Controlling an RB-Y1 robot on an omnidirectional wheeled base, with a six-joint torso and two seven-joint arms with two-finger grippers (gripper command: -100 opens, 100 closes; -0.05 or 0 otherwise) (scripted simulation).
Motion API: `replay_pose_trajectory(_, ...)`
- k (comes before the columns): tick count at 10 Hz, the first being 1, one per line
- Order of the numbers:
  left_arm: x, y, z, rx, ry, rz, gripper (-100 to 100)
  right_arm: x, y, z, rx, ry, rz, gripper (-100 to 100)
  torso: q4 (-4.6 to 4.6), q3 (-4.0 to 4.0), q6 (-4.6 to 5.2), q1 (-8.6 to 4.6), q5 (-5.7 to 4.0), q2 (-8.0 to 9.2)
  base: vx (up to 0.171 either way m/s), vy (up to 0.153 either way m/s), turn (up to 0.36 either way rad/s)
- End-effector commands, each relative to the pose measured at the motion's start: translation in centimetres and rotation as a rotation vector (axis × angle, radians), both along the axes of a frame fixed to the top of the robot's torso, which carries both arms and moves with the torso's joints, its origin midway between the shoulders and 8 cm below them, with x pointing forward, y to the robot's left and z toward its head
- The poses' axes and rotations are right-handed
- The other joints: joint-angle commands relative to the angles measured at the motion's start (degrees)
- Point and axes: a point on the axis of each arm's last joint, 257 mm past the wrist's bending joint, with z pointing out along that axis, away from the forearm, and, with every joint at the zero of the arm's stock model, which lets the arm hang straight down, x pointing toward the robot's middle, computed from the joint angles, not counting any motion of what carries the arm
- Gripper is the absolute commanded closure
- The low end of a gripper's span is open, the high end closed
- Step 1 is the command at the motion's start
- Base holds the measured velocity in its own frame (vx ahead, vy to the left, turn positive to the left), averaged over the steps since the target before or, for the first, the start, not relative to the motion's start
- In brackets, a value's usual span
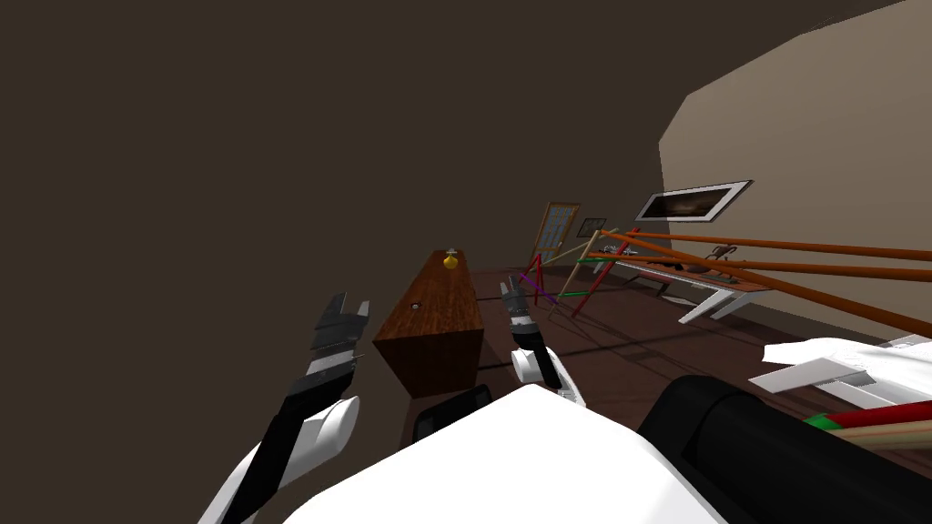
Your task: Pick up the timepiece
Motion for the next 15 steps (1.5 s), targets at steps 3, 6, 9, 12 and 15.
replay_pose_trajectory(3, 3.3, -0.4, -2.4, 0.000, 0.091, -0.023, -100, 0.0, 0.0, 0.0, 0.000, 0.000, 0.000, 0, 0.00, -0.01, 0.00, 0.00, 0.00, -0.01, -0.005, -0.028, 0.035)
replay_pose_trajectory(6, 6.3, -0.7, -4.4, 0.012, 0.171, -0.043, -100, 0.0, 0.0, 0.0, 0.000, 0.000, 0.000, 0, 0.00, -0.01, -0.01, 0.04, 0.01, -0.01, -0.002, -0.021, 0.025)
replay_pose_trajectory(9, 8.0, -0.8, -6.0, 0.019, 0.236, -0.049, -100, 0.0, 0.0, 0.0, 0.000, 0.000, 0.000, 0, 0.00, -0.01, 0.00, 0.04, 0.01, -0.02, -0.002, -0.021, 0.017)
replay_pose_trajectory(12, 11.1, -1.0, -8.3, 0.040, 0.329, -0.059, -100, 0.0, 0.0, 0.0, 0.000, 0.000, 0.000, 0, 0.00, 0.00, -0.01, 0.04, 0.01, 0.00, -0.003, -0.022, 0.016)
replay_pose_trajectory(15, 12.7, -0.9, -10.0, 0.051, 0.402, -0.059, -100, 0.0, 0.0, 0.0, 0.000, 0.000, 0.000, 0, 0.00, 0.00, -0.01, 0.04, 0.01, 0.00, -0.005, -0.020, 0.008)
